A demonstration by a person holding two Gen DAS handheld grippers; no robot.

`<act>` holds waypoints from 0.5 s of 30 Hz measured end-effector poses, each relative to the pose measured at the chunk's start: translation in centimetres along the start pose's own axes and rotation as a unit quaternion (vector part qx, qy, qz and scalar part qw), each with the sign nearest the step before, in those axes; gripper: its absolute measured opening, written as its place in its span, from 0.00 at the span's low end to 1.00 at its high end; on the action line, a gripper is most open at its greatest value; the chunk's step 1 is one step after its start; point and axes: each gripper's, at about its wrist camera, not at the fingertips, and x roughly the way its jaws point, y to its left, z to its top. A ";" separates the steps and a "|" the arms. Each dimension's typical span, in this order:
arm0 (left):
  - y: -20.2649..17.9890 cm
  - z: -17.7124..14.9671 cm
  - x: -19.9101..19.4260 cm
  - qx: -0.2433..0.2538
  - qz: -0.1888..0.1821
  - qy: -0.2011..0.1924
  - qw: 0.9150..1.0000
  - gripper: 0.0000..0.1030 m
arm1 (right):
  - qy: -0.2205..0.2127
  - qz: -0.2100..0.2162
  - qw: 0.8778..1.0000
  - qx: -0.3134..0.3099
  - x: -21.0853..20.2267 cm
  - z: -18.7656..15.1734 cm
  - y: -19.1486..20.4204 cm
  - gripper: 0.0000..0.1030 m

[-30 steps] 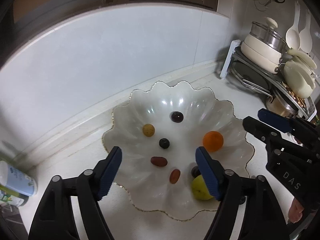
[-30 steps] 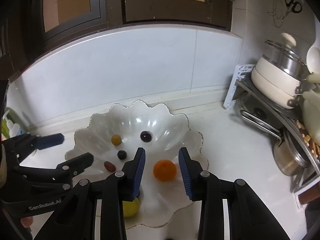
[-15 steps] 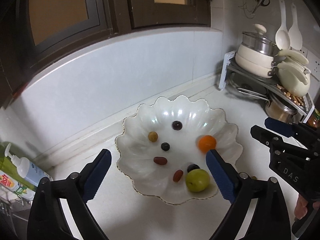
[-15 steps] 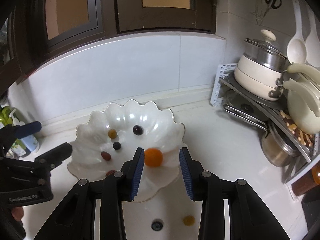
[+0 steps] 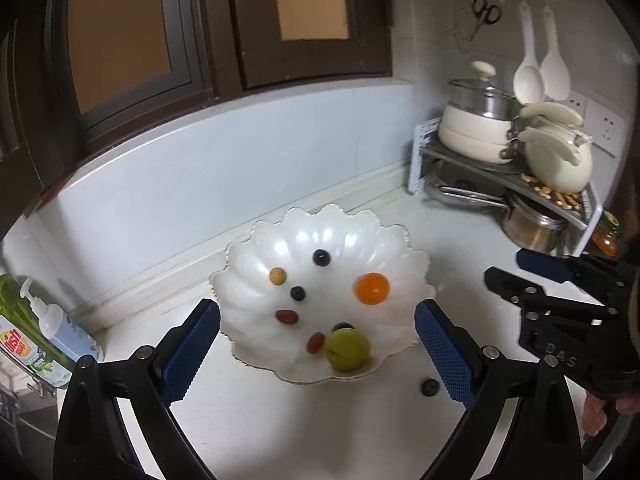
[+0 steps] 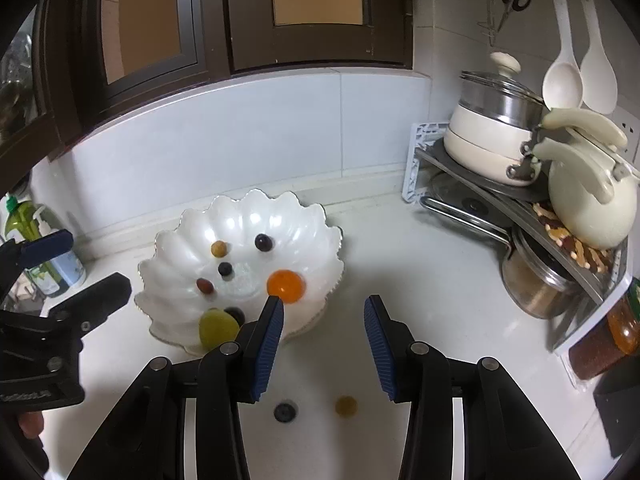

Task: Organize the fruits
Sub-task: 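Withdraw both open tools up from the bowl, then lower both open tools toward the blueberry and small yellow fruit on the counter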

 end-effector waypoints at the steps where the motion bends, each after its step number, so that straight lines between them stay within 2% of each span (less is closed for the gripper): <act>1: -0.4 -0.2 -0.5 0.002 -0.009 -0.006 1.000 0.96 | 0.000 0.002 1.000 0.000 -0.1 -0.2 -0.2 0.42; 4: -1.5 -0.8 -1.3 0.005 -0.016 -0.017 1.000 0.96 | -0.001 0.009 1.000 0.001 -0.6 -1.0 -0.7 0.42; 6: -2.2 -1.3 -1.8 0.007 -0.014 -0.021 1.000 0.93 | -0.002 0.010 1.000 0.003 -0.9 -1.5 -1.1 0.42; 15: -4.7 -4.4 -2.2 0.006 -0.023 -0.017 1.000 0.86 | -0.007 0.010 1.000 -0.006 -1.8 -4.0 -2.4 0.42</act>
